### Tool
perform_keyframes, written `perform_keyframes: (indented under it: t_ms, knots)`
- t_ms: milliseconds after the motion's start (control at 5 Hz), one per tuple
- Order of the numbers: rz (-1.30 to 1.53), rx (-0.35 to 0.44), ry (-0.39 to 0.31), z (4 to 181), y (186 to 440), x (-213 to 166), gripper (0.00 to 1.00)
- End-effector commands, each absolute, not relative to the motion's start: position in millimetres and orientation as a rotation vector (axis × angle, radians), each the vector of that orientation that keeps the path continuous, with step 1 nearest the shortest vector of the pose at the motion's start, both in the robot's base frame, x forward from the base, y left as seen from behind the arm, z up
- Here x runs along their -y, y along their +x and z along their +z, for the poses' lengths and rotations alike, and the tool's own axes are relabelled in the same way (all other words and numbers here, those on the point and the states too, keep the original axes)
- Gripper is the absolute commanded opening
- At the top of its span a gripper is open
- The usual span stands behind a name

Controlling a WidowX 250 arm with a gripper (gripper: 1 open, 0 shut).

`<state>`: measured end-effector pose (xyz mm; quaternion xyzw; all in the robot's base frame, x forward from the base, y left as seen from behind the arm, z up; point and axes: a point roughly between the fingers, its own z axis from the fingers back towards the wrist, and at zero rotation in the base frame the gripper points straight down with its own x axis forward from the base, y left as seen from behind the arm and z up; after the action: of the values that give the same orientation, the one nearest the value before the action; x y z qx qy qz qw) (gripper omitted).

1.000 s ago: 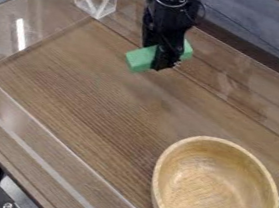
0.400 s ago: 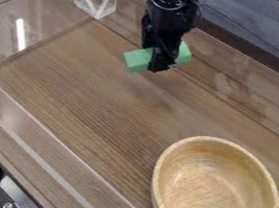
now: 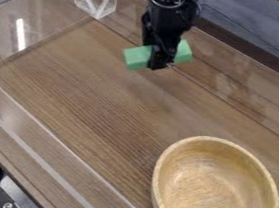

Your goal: Put green stick into wooden bowl

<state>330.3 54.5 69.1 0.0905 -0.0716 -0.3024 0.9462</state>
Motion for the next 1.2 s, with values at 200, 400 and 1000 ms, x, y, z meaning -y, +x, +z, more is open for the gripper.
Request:
perform_keyframes:
  t_ms: [200,400,1000]
  knots:
    - [-0.651,0.234,0.187,96.0,322.7,-37.7,0.0]
    - [-0.666,0.24,0.159,96.4,311.8,-15.5,0.0]
    - [-0.597,0.236,0.118,66.8,296.3,63.7,0.0]
